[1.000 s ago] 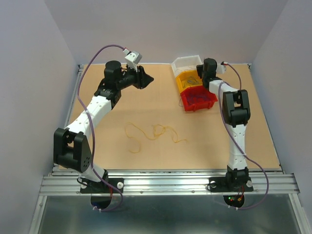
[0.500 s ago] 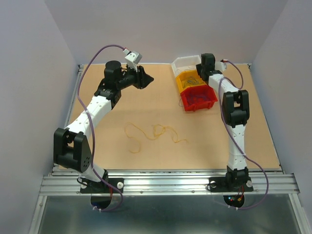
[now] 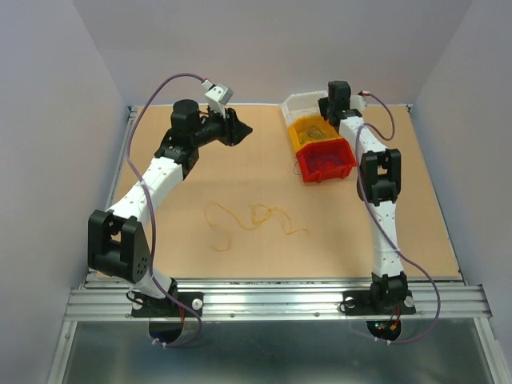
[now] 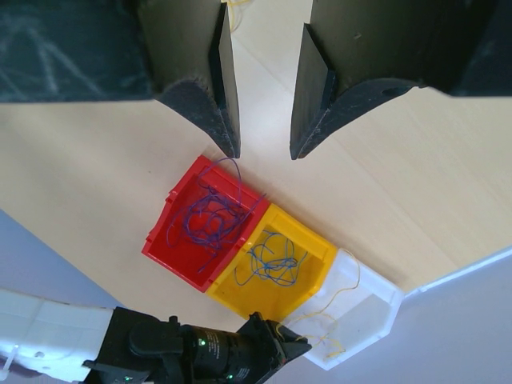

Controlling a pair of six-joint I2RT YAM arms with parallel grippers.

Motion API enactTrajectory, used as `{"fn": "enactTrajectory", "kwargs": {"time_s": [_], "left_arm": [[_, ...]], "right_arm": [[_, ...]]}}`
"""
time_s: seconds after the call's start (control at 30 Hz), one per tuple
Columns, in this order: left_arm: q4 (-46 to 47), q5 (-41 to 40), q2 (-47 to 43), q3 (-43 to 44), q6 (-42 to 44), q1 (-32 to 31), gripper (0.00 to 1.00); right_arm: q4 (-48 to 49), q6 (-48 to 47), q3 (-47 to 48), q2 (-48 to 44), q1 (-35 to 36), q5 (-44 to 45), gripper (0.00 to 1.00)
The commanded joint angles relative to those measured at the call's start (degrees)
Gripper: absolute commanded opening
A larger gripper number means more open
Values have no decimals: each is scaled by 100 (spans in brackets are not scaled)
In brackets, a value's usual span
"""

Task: Untangle the cables

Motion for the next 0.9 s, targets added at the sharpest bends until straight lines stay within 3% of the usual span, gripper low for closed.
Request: {"fn": "enactTrajectory", "kwargs": {"time_s": [0.0, 0.07, 0.27, 0.4, 0.53, 0.6, 0.7, 0.87], "left_arm": [[168, 75, -131, 54, 62, 13, 43], [160, 66, -139, 54, 62, 13, 43], [160, 57, -148, 46, 54, 13, 43], [160, 66, -140, 54, 62, 13, 42], [160, 66, -140, 63, 54, 13, 43], [160, 66, -140, 63, 54, 13, 43], [151, 75, -148, 63, 53, 22, 43], [133, 48, -183, 55, 80, 13, 43]], "right_arm": [[-1, 175, 373, 185, -3, -88, 28], [16, 140, 364, 168, -12, -106, 39], [34, 167, 40, -86, -3, -27, 40], [25, 193, -355, -412, 15, 140, 52], [25, 263, -1110, -991, 15, 342, 55], [25, 272, -1305, -1150, 15, 395, 64], [34, 150, -1586, -1414, 15, 439, 67], [34, -1235, -1613, -1607, 84, 210, 66]]}}
